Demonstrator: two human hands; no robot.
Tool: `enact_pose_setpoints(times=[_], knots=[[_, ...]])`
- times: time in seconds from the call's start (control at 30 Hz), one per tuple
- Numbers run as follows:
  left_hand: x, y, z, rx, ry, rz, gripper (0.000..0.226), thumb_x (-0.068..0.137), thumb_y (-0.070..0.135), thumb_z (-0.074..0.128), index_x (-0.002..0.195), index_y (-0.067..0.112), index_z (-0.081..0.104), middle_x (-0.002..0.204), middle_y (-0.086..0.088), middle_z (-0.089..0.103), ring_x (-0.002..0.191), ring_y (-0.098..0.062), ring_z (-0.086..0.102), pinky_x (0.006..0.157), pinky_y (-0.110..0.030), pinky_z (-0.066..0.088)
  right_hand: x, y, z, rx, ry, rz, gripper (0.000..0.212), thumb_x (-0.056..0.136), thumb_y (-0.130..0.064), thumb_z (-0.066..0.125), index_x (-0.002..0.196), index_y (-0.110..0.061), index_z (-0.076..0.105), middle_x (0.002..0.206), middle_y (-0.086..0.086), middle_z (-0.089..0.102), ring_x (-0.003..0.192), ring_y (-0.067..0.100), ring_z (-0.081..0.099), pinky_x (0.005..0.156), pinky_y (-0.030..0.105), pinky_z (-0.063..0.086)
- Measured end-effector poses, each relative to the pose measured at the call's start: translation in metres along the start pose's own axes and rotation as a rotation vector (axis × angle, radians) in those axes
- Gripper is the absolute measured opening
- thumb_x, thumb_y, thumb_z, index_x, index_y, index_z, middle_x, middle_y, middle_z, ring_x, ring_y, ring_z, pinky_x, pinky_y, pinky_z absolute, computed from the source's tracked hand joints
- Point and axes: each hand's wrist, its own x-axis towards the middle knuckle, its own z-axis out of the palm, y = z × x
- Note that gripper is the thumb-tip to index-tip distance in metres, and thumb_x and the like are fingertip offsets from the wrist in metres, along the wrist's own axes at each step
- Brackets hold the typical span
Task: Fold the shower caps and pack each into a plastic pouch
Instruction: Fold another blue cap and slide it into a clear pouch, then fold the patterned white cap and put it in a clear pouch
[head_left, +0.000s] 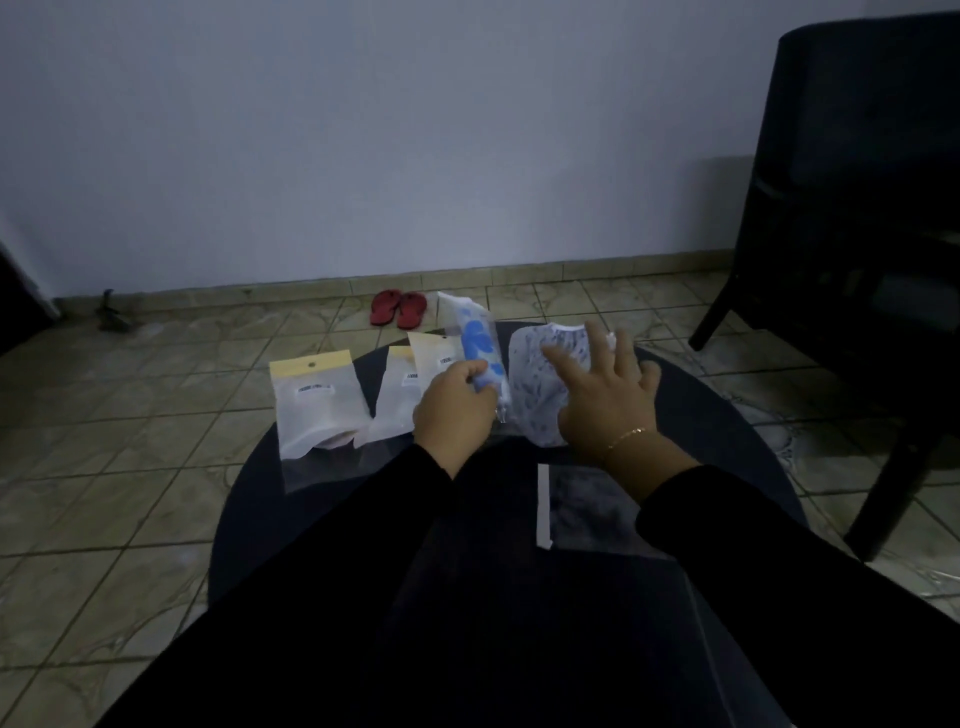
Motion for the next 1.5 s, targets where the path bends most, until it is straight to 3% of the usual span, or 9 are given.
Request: enact_pose_setpoints(times=[0.17, 0.4, 0.67, 0.8, 0.93, 1.03, 1.2, 1.3, 1.5], knots=[[0.027, 0.004, 0.021, 0.303, -0.022, -0.022, 0.036, 0.092, 0.038, 0.049, 0.127, 0.032, 0.052, 0.130, 0.007, 0.057, 0.122, -0.020, 0.047, 0.097, -0.037, 0.022, 0.029, 0.026, 0.014, -0.085, -0.129, 0.104, 0.033, 0.091, -0.032, 0.049, 0.122, -0.040, 0.050, 0.157, 0.008, -0.008, 0.142, 0.040, -0.008, 0.109, 0.063, 0.005], [0.039, -0.002, 0.049, 0.597, -0.158, 0.024, 0.042, 0.093, 0.044, 0.041, 0.133, 0.034, 0.043, 0.135, -0.004, 0.049, 0.128, -0.026, 0.032, 0.098, -0.045, 0.022, 0.033, 0.062, 0.014, 0.204, -0.127, 0.450, 0.028, 0.092, -0.019, 0.048, 0.117, -0.031, 0.053, 0.150, 0.018, 0.012, 0.136, 0.036, 0.019, 0.109, 0.053, 0.018], [0.030, -0.004, 0.056, 0.818, -0.055, 0.171, 0.046, 0.093, 0.048, 0.039, 0.136, 0.030, 0.043, 0.151, -0.008, 0.026, 0.141, -0.029, 0.010, 0.106, -0.048, 0.012, 0.014, 0.070, 0.014, 0.562, 0.229, 0.527, 0.025, 0.087, -0.017, 0.055, 0.112, -0.019, 0.061, 0.131, 0.007, 0.039, 0.119, 0.027, 0.042, 0.104, 0.043, 0.024], [0.017, 0.016, 0.053, 0.566, -0.009, 0.253, 0.041, 0.096, 0.049, 0.037, 0.102, 0.018, 0.064, 0.106, -0.008, 0.063, 0.108, -0.030, 0.053, 0.079, -0.035, 0.033, 0.001, 0.053, 0.002, 0.707, 0.409, 0.474, 0.022, 0.085, -0.013, 0.059, 0.107, -0.010, 0.061, 0.121, 0.010, 0.042, 0.104, 0.027, 0.050, 0.100, 0.045, 0.037], [-0.007, 0.036, 0.035, -0.321, -0.385, -0.260, 0.074, 0.089, 0.072, 0.025, 0.098, 0.013, 0.069, 0.088, -0.012, 0.070, 0.072, -0.030, 0.065, 0.055, -0.029, 0.049, -0.030, 0.032, -0.014, 0.849, 0.518, 0.265, 0.016, 0.083, -0.003, 0.062, 0.097, -0.006, 0.059, 0.115, 0.006, 0.039, 0.096, 0.012, 0.043, 0.089, 0.016, 0.038], [-0.026, 0.034, 0.011, -0.893, -0.758, -0.503, 0.082, 0.078, 0.082, 0.035, 0.115, 0.017, 0.068, 0.113, -0.014, 0.068, 0.102, -0.033, 0.065, 0.083, -0.044, 0.054, -0.067, 0.017, -0.020, 0.800, 0.411, -0.013, 0.018, 0.079, 0.002, 0.064, 0.091, -0.011, 0.062, 0.115, -0.001, 0.040, 0.104, 0.002, 0.039, 0.087, 0.004, 0.035], [-0.060, 0.009, -0.022, -0.873, -0.813, -0.566, 0.086, 0.073, 0.080, 0.044, 0.127, 0.014, 0.059, 0.126, -0.013, 0.062, 0.116, -0.032, 0.058, 0.098, -0.047, 0.045, -0.113, 0.007, -0.025, 0.692, 0.113, -0.192, 0.041, 0.081, 0.006, 0.049, 0.105, -0.021, 0.069, 0.122, -0.024, 0.046, 0.114, 0.000, 0.033, 0.097, 0.023, 0.027], [-0.083, -0.005, -0.030, -0.890, -0.714, -0.537, 0.060, 0.085, 0.054, 0.055, 0.127, 0.011, 0.058, 0.123, -0.012, 0.063, 0.114, -0.029, 0.059, 0.097, -0.041, 0.046, -0.130, -0.004, -0.035, 1.244, 0.016, 0.029, 0.040, 0.084, 0.013, 0.040, 0.084, -0.020, 0.063, 0.097, -0.017, 0.059, 0.088, 0.003, 0.052, 0.073, 0.004, 0.042], [-0.117, -0.010, -0.034, -0.945, -0.604, -0.393, 0.028, 0.089, 0.021, 0.056, 0.116, 0.018, 0.064, 0.107, -0.004, 0.066, 0.100, -0.020, 0.058, 0.096, -0.035, 0.040, -0.125, -0.025, -0.026, 1.580, -0.104, 0.468, 0.019, 0.091, -0.027, 0.060, 0.101, -0.011, 0.054, 0.093, 0.004, 0.061, 0.076, 0.013, 0.058, 0.058, 0.023, 0.047]])
